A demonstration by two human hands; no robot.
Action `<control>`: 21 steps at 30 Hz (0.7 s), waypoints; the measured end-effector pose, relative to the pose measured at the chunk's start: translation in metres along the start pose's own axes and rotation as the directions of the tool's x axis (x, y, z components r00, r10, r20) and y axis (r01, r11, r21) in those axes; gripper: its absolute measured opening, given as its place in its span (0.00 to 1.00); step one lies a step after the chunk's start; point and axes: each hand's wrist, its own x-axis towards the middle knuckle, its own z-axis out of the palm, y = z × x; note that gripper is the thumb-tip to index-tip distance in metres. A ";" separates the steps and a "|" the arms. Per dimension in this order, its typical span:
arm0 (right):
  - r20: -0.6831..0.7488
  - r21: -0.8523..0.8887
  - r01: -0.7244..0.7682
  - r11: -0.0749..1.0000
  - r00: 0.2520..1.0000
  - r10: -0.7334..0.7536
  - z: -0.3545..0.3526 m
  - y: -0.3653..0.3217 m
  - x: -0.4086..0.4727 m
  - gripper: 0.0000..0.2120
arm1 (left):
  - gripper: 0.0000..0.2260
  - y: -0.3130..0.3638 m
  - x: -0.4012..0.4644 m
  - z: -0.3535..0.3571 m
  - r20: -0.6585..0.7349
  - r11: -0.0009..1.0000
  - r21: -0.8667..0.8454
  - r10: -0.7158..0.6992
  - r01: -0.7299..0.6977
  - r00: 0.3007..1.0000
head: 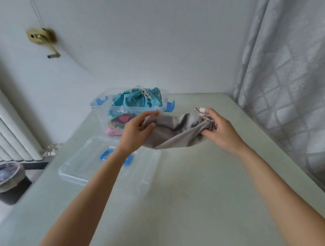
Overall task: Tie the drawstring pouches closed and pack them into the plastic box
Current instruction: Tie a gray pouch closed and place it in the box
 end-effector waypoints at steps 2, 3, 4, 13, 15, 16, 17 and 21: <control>-0.017 -0.055 0.095 0.994 0.995 -0.096 0.010 -0.019 0.034 0.21 | 0.12 -0.001 0.016 -0.030 -0.132 0.999 0.039 0.042 -0.037 0.990; -0.025 -0.082 0.134 0.988 0.990 -0.136 0.016 -0.027 0.053 0.20 | 0.12 -0.003 0.026 -0.044 -0.191 0.998 0.048 0.048 -0.039 0.980; -0.030 -0.102 0.161 0.982 0.986 -0.164 0.022 -0.034 0.071 0.20 | 0.12 -0.007 0.038 -0.056 -0.242 0.998 0.053 0.048 -0.037 0.969; 0.102 -0.254 0.168 0.953 0.984 -0.147 0.083 -0.036 0.204 0.30 | 0.13 -0.072 0.139 -0.112 -0.338 0.976 0.196 -0.021 0.092 0.941; 0.248 -0.345 0.108 0.932 0.968 -0.020 0.091 -0.023 0.215 0.30 | 0.15 -0.092 0.148 -0.117 -0.221 0.909 0.388 -0.068 0.151 0.973; 0.279 -0.410 0.085 0.908 0.960 0.036 0.092 -0.018 0.217 0.27 | 0.17 -0.100 0.150 -0.118 -0.182 0.844 0.512 -0.073 0.158 0.981; 0.263 -0.455 0.074 0.887 0.963 0.055 0.094 -0.014 0.219 0.23 | 0.18 -0.105 0.152 -0.119 -0.169 0.781 0.607 -0.057 0.149 0.984; 0.073 -0.457 0.157 0.875 0.988 -0.139 0.099 -0.009 0.221 0.14 | 0.20 -0.105 0.159 -0.109 -0.046 0.831 0.555 0.052 -0.018 0.998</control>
